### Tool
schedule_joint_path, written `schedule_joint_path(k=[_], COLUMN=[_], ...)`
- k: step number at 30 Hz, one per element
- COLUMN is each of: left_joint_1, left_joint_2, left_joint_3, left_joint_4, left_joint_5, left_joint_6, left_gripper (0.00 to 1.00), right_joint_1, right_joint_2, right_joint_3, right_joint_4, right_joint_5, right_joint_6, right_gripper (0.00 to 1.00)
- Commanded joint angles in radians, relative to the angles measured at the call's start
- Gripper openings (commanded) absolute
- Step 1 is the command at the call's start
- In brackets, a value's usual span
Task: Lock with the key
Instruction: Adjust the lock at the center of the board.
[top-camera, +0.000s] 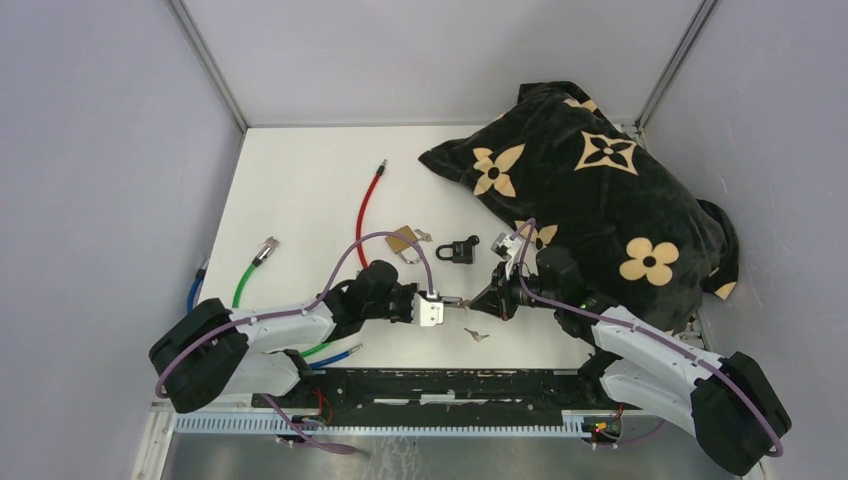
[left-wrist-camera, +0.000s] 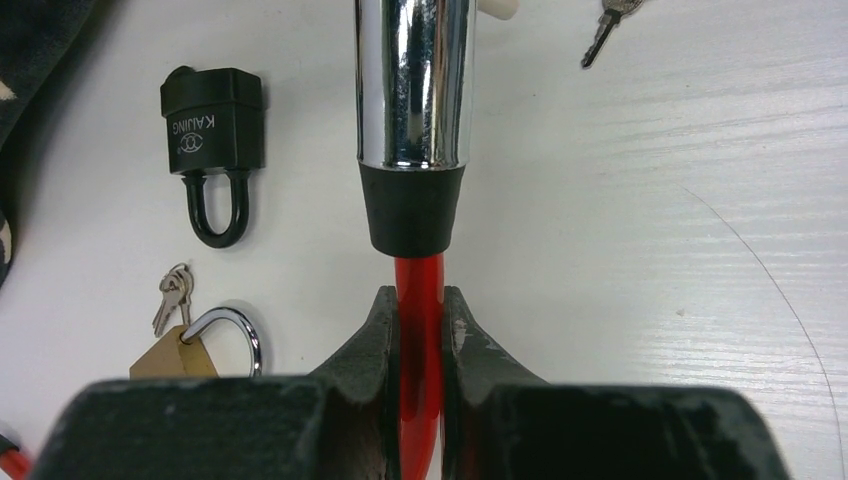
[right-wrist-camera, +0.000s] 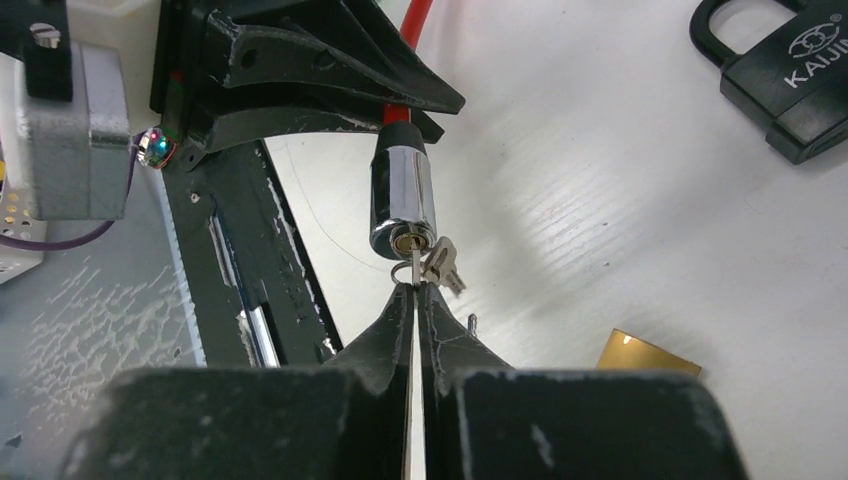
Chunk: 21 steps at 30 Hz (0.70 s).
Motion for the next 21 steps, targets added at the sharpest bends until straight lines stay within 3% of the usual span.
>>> schedule_joint_path(k=[1,6,7,9,10,15,21], left_joint_1=[-0.027,-0.024,-0.02,-0.018,-0.018,-0.02,-0.032], left_joint_2=[-0.031,-0.065,-0.073,-0.091,-0.097,-0.121,-0.152], left_joint_3=[0.063,0.059,0.064,0.084,0.096,0.161,0.174], left_joint_4=[0.101,0.038,0.01,-0.04,-0.058,-0.131,-0.132], left_joint_5=[0.039,-0.034,-0.036,-0.029,-0.025,0.0,-0.127], left_joint_6=[0.003,0.045,0.042,0.007,-0.023,-0.11,0.099], left_gripper=[0.02,0.02,0.02,0.02,0.02,0.02,0.02], right_joint_1=[0.008,-0.001,-0.001,0.001,0.006,0.072,0.066], right_joint_2=[-0.002,-0.098,-0.126,-0.166,-0.174,-0.107,0.213], right_joint_3=[0.02,0.197,0.221,0.239,0.233,0.23,0.566], right_joint_4=[0.096,-0.333,-0.365,-0.347,-0.316,-0.172,-0.521], right_joint_5=[-0.04,0.135,0.17,0.149,0.121,0.037,-0.036], right_joint_6=[0.006,-0.315,-0.368,-0.429,-0.453,-0.545,-0.47], right_gripper=[0.06,0.51,0.58,0.91,0.96,0.98,0.91])
